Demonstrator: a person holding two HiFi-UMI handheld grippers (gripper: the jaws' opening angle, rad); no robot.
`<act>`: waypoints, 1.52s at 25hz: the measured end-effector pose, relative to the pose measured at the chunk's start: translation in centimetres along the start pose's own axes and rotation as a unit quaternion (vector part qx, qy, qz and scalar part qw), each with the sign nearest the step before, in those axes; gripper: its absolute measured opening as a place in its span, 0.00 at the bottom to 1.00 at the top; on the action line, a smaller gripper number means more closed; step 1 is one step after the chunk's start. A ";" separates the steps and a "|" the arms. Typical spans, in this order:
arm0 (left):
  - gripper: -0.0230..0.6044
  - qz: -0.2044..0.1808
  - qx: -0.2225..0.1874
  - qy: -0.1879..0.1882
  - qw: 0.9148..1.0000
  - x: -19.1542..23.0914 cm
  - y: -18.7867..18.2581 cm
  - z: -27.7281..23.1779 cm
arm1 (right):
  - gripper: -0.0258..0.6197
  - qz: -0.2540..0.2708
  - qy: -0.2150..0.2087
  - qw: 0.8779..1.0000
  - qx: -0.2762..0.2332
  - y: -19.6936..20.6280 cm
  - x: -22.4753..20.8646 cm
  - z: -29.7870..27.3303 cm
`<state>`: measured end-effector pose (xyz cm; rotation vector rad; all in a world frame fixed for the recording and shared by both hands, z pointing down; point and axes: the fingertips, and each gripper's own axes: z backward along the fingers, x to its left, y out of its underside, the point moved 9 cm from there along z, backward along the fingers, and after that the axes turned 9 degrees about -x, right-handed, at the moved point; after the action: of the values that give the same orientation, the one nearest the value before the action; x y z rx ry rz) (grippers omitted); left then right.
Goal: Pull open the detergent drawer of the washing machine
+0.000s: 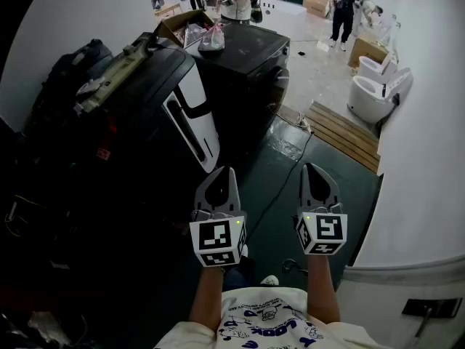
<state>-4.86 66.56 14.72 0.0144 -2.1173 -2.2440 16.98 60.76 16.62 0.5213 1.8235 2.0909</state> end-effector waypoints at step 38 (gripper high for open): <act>0.06 0.021 0.050 0.015 0.998 12.6 5.6 -14.5 | 0.42 -0.054 0.020 0.998 0.008 6.1 2.6 -17.0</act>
<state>-16.62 51.18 19.81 0.0076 -2.1914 -2.0999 6.70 46.26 20.76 0.3778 1.8496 2.0301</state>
